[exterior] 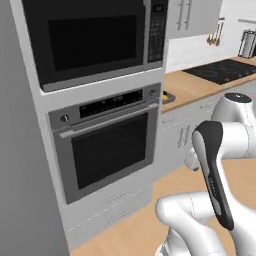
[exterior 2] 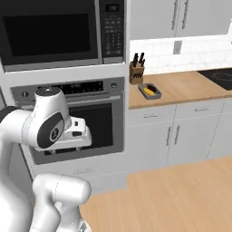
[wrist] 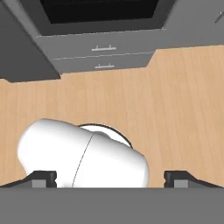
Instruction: Take the meat container that has the fish and place it on the second highest rack of the freezer. Then take the vegetable container that has the corn and eggplant and place it on the highest rack of the freezer.
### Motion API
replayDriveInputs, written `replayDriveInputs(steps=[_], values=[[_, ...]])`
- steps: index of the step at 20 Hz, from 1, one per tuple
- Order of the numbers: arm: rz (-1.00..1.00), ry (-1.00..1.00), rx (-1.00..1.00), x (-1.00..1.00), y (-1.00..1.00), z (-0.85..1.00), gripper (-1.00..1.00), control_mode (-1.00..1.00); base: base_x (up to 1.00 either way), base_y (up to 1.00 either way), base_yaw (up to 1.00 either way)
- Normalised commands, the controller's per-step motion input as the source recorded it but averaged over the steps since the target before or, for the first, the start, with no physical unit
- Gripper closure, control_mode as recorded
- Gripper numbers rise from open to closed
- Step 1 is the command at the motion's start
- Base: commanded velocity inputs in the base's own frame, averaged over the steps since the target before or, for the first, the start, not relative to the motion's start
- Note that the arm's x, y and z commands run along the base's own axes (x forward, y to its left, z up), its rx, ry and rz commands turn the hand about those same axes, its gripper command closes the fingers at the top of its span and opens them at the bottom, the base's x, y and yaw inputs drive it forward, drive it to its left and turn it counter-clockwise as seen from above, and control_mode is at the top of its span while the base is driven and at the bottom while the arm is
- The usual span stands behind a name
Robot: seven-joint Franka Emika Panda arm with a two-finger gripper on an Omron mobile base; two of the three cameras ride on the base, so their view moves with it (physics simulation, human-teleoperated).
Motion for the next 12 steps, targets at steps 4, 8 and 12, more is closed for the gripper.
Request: replayDriveInputs(steps=[4, 8, 12], values=[[0.0, 0.0, 0.0, 0.0, 0.0, 0.0, -1.0, 1.0, 0.44, -0.95, -0.53], [0.0, 0.0, 0.0, 0.0, 0.0, 0.0, -1.0, 1.0, 0.72, -0.71, -0.46], [0.0, 0.0, 0.0, 0.0, 0.0, 0.0, -1.0, 1.0, 1.0, -0.34, -0.29]])
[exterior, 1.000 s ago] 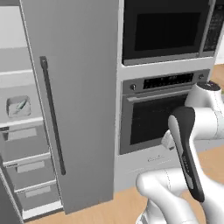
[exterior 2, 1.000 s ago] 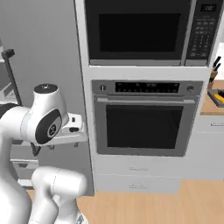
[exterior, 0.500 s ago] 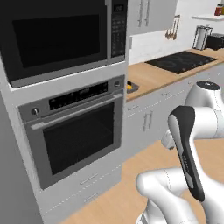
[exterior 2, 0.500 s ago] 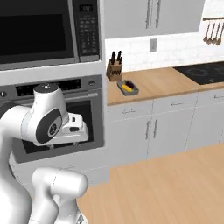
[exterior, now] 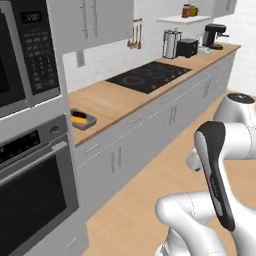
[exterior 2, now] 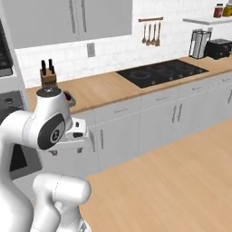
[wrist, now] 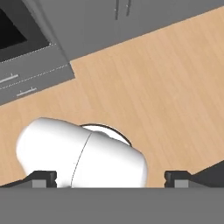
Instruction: Take the meat container that has the fish and place it on the second highest rack of the freezer. Then take the vegetable container that has the corn and eggplant and place it on the highest rack of the freezer.
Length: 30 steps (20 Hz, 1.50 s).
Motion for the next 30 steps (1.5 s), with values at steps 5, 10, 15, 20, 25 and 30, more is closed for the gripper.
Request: replayDriveInputs(steps=[5, 10, 15, 20, 25, 30], values=[[0.0, 0.0, 0.0, 0.0, 0.0, 0.0, -1.0, 1.0, 1.0, 0.37, 0.05], [0.0, 0.0, 0.0, 0.0, 0.0, 0.0, -1.0, 1.0, 1.0, -0.02, 0.44], [0.0, 0.0, 0.0, 0.0, 0.0, 0.0, -1.0, 1.0, 0.87, -0.51, 0.76], [0.0, 0.0, 0.0, 0.0, 0.0, 0.0, -1.0, 1.0, 0.64, -0.69, 0.75], [0.0, 0.0, 0.0, 0.0, 0.0, 0.0, -1.0, 1.0, 0.8, -0.69, 0.56], [0.0, 0.0, 0.0, 0.0, 0.0, 0.0, -1.0, 1.0, 0.45, -0.09, 0.09]])
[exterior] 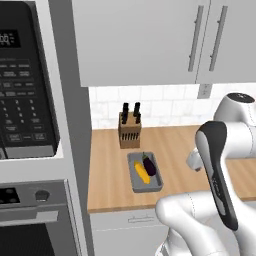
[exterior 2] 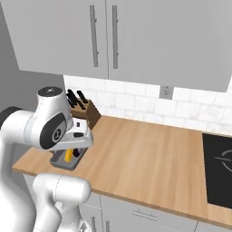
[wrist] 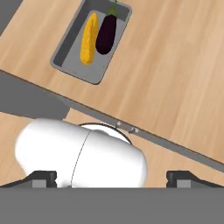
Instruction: Take the meat container that has the fish and place it on the second highest rack of the freezer. Then take the vegetable container that has the corn and eggplant and place it on the highest rack of the freezer.
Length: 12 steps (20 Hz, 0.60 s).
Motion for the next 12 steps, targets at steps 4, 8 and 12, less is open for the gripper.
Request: replayDriveInputs(steps=[4, 8, 12], values=[[0.0, 0.0, 0.0, 0.0, 0.0, 0.0, -1.0, 1.0, -0.12, 0.01, 0.01], [0.0, 0.0, 0.0, 0.0, 0.0, 0.0, -1.0, 1.0, -0.67, 0.01, 0.15], [0.0, 0.0, 0.0, 0.0, 0.0, 0.0, -1.0, 1.0, -0.21, 0.04, 0.14]])
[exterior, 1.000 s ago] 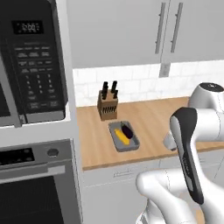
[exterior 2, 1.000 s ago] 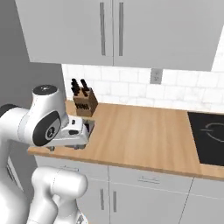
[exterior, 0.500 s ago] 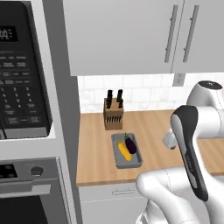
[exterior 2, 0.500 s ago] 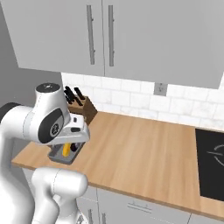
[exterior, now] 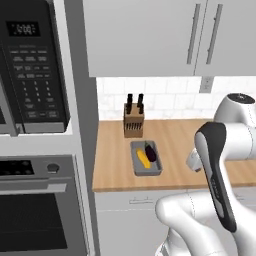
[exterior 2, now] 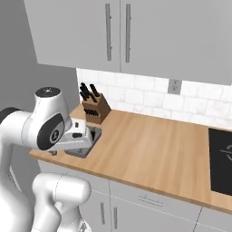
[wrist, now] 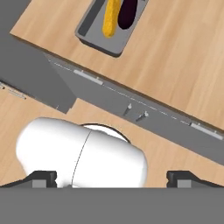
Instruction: Take the meat container that has the fish and place it on the second highest rack of the freezer. Then take the vegetable container that has the corn and eggplant and place it on the highest rack of the freezer.
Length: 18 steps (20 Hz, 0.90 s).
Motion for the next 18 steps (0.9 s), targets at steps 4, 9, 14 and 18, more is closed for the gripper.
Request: replayDriveInputs(steps=[4, 9, 14, 18], values=[[0.0, 0.0, 0.0, 0.0, 0.0, 0.0, -1.0, 1.0, 0.09, 0.13, 0.21], [0.0, 0.0, 0.0, 0.0, 0.0, 0.0, -1.0, 1.0, 0.0, 0.0, 0.03], [0.02, 0.0, 0.0, 0.13, 0.0, 0.0, -1.0, -1.0, 0.0, 0.0, 0.0], [0.09, 0.02, 0.0, 0.66, 0.0, 0.0, -1.0, -1.0, 0.0, 0.0, 0.0]])
